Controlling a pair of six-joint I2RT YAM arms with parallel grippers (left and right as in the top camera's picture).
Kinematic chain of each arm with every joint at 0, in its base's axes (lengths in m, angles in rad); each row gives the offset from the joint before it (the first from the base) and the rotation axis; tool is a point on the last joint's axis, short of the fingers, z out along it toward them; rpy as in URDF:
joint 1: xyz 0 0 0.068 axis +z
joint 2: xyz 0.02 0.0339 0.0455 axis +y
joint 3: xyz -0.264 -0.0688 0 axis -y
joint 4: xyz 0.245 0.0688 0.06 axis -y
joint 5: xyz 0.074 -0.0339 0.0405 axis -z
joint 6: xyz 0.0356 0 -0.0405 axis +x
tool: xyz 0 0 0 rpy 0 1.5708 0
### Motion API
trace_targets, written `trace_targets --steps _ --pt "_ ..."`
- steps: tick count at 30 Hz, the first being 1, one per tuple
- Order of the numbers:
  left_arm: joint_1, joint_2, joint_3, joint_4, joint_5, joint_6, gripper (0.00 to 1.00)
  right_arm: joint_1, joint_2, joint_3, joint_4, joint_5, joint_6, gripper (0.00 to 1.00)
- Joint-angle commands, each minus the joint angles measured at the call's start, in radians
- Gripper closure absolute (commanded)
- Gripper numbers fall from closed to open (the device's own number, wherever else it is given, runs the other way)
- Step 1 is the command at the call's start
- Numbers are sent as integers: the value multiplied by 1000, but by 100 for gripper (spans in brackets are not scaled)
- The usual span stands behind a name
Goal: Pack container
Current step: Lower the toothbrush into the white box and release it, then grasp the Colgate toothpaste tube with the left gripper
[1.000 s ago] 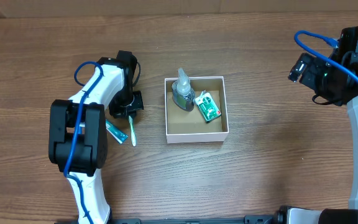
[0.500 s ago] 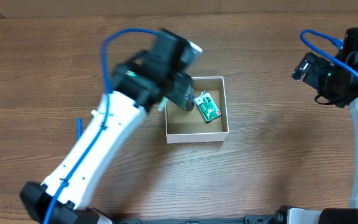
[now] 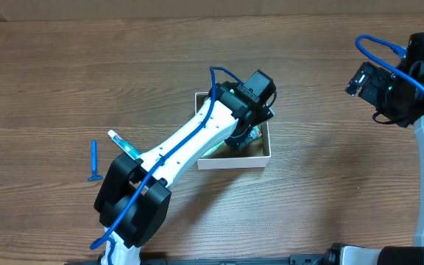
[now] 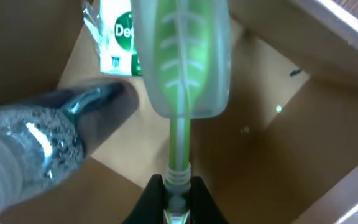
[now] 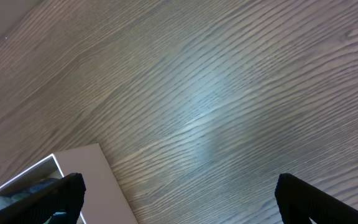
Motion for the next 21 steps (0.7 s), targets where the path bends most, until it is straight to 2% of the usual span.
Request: trace_targets --steps 1,3,5,6,7,11,15,17,19,21 --pt "8 -10 3 -22 -13 -20 23 -4 -6 -2 1 -6 -4 0" --pt "6 -21 26 -52 -14 -33 20 -4 -6 -3 1 -6 -4 0" --pt "-3 -48 101 -109 -29 -82 6 -4 -6 -2 5 -6 -4 0" --pt "-5 -63 142 -139 -40 -103 5 -4 -6 -2 7 -6 -4 0" --pt "-5 -93 209 -185 -72 -149 0 -4 -6 -2 7 -6 -8 0" --pt "51 -202 340 -284 -233 -419 0 -4 -6 -2 6 -6 -19 0" --pt "305 -312 342 -396 -239 -767 0 -4 -6 -3 7 -6 -26 0" --pt "497 -315 327 -485 -212 -932 0 -4 -6 -3 7 -6 -26 0" --pt "635 -315 264 -473 -161 -962 0 -4 -6 -3 7 -6 -26 0" --pt "755 -311 140 -387 -53 -961 0 -4 -6 -3 7 -6 -26 0"
